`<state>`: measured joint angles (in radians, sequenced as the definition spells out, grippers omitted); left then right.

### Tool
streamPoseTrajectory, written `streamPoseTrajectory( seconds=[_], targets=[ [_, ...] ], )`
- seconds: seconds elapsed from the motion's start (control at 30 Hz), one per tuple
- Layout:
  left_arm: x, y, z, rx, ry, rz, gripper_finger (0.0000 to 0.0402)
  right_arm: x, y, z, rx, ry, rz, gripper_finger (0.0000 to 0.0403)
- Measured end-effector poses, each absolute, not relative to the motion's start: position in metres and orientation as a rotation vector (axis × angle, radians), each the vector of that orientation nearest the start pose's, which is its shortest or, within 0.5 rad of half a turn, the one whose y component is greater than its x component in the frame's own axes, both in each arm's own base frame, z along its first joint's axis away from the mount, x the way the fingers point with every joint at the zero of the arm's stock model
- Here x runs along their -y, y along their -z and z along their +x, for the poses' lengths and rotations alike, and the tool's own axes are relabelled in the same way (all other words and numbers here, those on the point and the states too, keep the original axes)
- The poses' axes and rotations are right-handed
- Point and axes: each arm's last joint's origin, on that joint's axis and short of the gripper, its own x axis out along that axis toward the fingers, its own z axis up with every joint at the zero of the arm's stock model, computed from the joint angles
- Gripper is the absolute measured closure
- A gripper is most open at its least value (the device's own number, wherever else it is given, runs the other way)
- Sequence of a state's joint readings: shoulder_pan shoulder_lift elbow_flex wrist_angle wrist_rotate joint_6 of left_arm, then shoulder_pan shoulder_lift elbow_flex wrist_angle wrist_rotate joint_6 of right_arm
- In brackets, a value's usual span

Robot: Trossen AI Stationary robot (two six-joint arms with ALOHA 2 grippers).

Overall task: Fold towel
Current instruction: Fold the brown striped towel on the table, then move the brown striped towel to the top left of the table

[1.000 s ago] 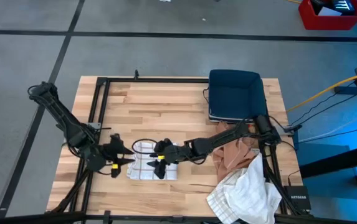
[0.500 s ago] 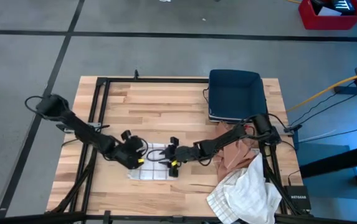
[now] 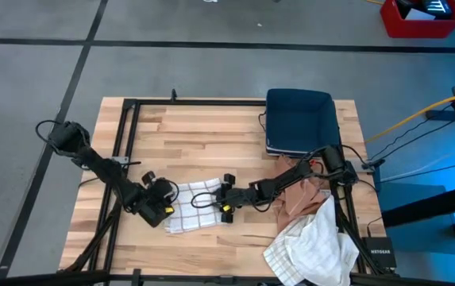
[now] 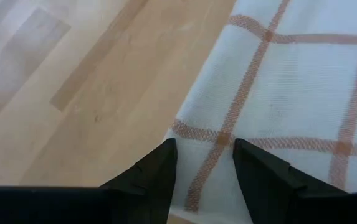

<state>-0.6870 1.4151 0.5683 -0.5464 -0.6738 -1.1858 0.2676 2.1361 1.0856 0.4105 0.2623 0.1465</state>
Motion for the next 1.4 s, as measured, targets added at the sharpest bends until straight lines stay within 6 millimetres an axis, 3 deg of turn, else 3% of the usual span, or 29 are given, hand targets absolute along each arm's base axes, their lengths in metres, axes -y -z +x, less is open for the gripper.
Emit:
streamPoseTrajectory(
  seconds=[0.2,0.33,0.5,0.77,0.97,1.1,1.27,1.4],
  targets=[
    [0.127,-0.172,0.184,-0.775,-0.445,-0.209,0.0247,-0.103,-0.108,0.405,-0.579,0.01,-0.121,0.0205],
    [0.134,-0.182,0.191,-0.7,-0.364,-0.241,0.0247,-0.106,-0.126,0.416,-0.509,0.014,-0.156,0.0205],
    [0.139,-0.161,0.191,-0.699,-0.293,-0.221,0.0247,-0.11,-0.124,0.422,-0.496,-0.077,-0.076,0.0205],
    [0.14,-0.114,0.174,-0.725,-0.301,-0.29,0.0247,-0.116,-0.084,0.426,-0.523,-0.217,-0.03,0.0205],
    [0.143,-0.105,0.164,-0.72,-0.303,-0.324,0.0247,-0.116,-0.075,0.427,-0.531,-0.216,-0.03,0.0205],
    [0.15,-0.134,0.175,-0.693,-0.204,-0.309,0.0247,-0.115,-0.098,0.424,-0.532,-0.217,-0.034,0.0205],
    [0.152,-0.188,0.195,-0.553,-0.098,-0.211,0.0247,-0.112,-0.172,0.411,-0.482,-0.22,-0.028,0.0205],
    [0.14,-0.212,0.221,-0.542,-0.025,-0.131,0.0247,-0.113,-0.207,0.38,-0.629,-0.211,-0.028,0.0205]
  ],
)
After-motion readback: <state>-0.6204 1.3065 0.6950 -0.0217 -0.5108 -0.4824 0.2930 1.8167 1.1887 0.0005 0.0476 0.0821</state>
